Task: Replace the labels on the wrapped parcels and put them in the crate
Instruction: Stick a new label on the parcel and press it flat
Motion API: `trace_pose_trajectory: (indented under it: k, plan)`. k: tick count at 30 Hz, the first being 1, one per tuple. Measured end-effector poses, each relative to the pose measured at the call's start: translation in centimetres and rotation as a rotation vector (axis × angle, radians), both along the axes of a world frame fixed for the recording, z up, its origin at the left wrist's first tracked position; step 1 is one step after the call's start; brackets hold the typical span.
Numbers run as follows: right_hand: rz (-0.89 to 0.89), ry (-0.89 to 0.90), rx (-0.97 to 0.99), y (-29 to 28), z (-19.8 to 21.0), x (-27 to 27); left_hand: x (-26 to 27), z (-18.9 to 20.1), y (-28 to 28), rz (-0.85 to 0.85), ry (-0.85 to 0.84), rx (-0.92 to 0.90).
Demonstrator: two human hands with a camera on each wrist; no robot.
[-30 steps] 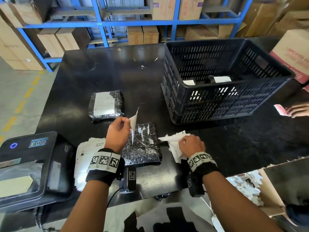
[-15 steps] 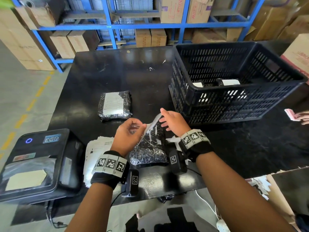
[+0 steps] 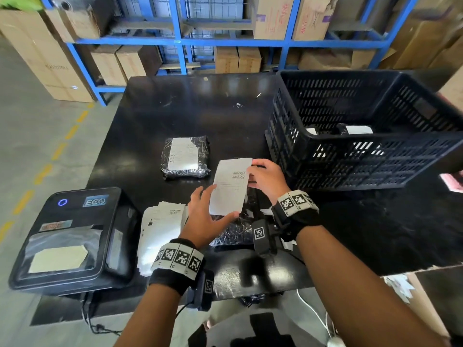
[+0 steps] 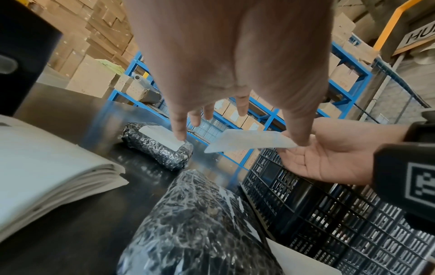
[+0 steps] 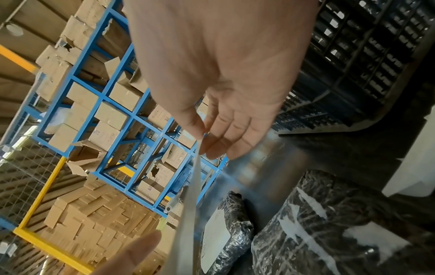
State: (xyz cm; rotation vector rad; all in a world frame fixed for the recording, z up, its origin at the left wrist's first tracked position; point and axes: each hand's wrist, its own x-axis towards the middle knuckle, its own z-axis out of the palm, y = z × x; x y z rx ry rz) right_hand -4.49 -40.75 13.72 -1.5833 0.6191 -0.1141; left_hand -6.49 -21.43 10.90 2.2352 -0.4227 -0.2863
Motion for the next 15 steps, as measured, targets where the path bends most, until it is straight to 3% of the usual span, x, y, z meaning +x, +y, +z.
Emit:
trace_pose_trajectory:
  k: [8, 15]
  plan:
    - [-0.038, -0.068, -0.126, 0.7, 0.3, -0.9, 1.0, -0.2, 2.2, -0.165, 0.159, -0.001]
    - [-0.035, -0.066, -0.102, 2.1, 0.6, -2.5, 2.3, -0.7, 2.3, -0.156, 0.26, -0.147]
